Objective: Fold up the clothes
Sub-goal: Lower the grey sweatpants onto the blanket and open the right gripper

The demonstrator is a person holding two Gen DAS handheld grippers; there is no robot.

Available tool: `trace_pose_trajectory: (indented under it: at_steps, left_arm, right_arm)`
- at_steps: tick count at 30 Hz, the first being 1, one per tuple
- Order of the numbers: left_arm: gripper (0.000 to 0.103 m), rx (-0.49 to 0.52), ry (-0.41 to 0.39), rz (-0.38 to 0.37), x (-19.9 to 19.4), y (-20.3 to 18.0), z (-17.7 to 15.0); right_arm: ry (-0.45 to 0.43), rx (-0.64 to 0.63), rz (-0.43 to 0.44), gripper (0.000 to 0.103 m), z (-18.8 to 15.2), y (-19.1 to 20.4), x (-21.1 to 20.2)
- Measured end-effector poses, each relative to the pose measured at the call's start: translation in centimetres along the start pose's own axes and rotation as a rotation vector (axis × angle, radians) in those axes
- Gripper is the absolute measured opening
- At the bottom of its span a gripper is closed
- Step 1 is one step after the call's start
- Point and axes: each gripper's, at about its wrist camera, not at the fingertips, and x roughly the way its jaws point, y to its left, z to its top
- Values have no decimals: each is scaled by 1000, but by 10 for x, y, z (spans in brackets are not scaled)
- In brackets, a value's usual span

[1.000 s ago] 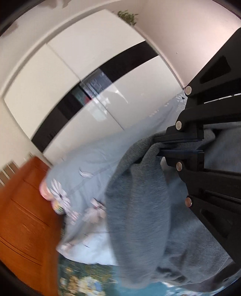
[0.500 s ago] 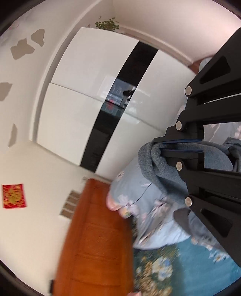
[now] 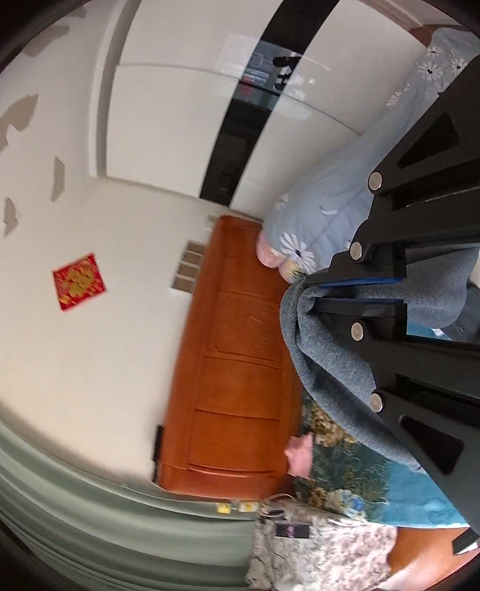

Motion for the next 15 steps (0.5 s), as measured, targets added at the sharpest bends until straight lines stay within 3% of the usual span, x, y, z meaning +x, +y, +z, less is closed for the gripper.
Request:
trace_pose_trajectory:
  at_steps: [3, 8, 12, 15]
  left_arm:
    - [103, -19, 8, 14, -4, 13, -4]
    - [103, -21, 53, 26, 2, 19, -19]
    - [103, 2, 77, 69, 6, 25, -28]
    - [103, -20, 91, 88, 12, 30, -29]
  right_arm:
    - [185, -24, 92, 5, -50, 30, 55]
    - [398, -38, 139, 5, -137, 67, 122]
    - [576, 86, 192, 6, -199, 76, 152]
    - [618, 110, 220, 7, -227, 78, 147]
